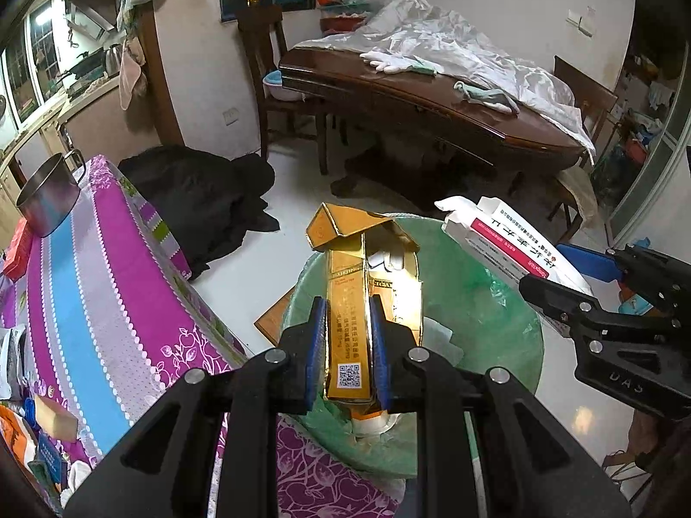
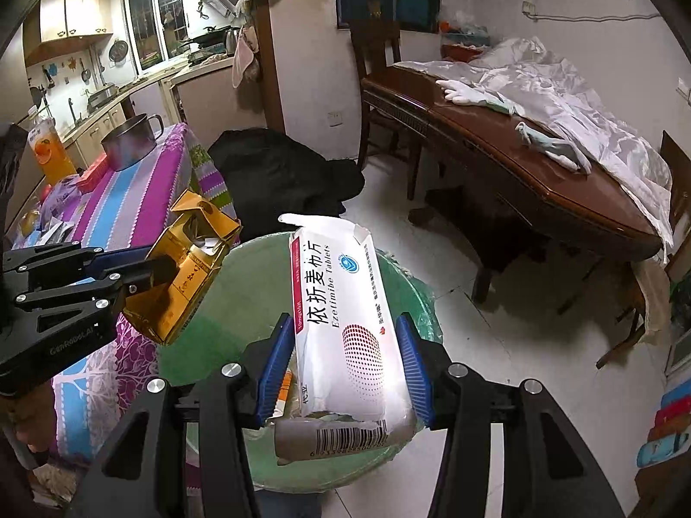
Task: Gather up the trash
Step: 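Open both grippers to drop the boxes into the bin, then grasp the white round lid with the left gripper while the right gripper grasps the white cloth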
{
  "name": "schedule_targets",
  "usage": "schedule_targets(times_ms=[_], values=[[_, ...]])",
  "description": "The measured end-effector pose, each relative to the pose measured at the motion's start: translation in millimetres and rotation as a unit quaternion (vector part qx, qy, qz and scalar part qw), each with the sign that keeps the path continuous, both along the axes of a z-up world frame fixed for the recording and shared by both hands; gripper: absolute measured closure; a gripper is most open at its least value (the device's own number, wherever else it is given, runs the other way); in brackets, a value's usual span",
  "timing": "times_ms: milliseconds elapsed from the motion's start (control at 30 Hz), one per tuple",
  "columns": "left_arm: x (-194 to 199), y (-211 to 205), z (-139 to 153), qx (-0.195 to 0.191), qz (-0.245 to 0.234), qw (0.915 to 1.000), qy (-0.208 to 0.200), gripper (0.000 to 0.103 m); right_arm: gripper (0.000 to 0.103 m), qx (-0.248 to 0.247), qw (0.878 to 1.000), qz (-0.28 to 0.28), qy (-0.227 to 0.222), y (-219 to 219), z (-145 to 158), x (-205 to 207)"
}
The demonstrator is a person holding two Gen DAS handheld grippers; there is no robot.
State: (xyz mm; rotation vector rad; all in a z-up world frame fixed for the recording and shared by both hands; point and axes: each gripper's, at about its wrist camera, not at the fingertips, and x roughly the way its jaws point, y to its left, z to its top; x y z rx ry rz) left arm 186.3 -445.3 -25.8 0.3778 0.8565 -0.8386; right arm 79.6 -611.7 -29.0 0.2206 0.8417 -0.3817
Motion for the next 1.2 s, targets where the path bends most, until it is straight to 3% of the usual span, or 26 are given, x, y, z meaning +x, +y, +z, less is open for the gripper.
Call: schedule_targets(times_ms=[33, 167, 200, 900, 1067, 1200], values=[[0, 0, 0, 0.001, 0.0, 1.0, 0.0, 0.084, 0.051, -0.002, 1.0, -0.002, -0.001, 0, 0, 0], [3, 4, -1, 0.001, 0.012, 0.9999, -0.003, 0.058, 0.041, 0.001, 1.0, -0.012, -0.014, -4, 4, -3], [4, 6, -1, 0.0, 0.016, 0.9999, -0.002, 0.056, 0.04, 0.002, 1.0, -0.012, -0.015, -5, 4, -3], [4, 18, 0, -0.004, 0.023, 0.9997, -0.004, 0.056, 0.04, 0.003, 1.0, -0.009, -0.026, 2, 7, -8], [4, 56, 8, -0.018, 0.035, 0.9991, -0.018, 0.051, 0.04, -0.021, 0.996, 0.025, -0.078, 37, 26, -16], [7, 113, 11, -0.029, 0.063, 0.9972, -0.029, 0.05, 0.029, -0.03, 0.987, 0.076, -0.139, 86, 42, -22]])
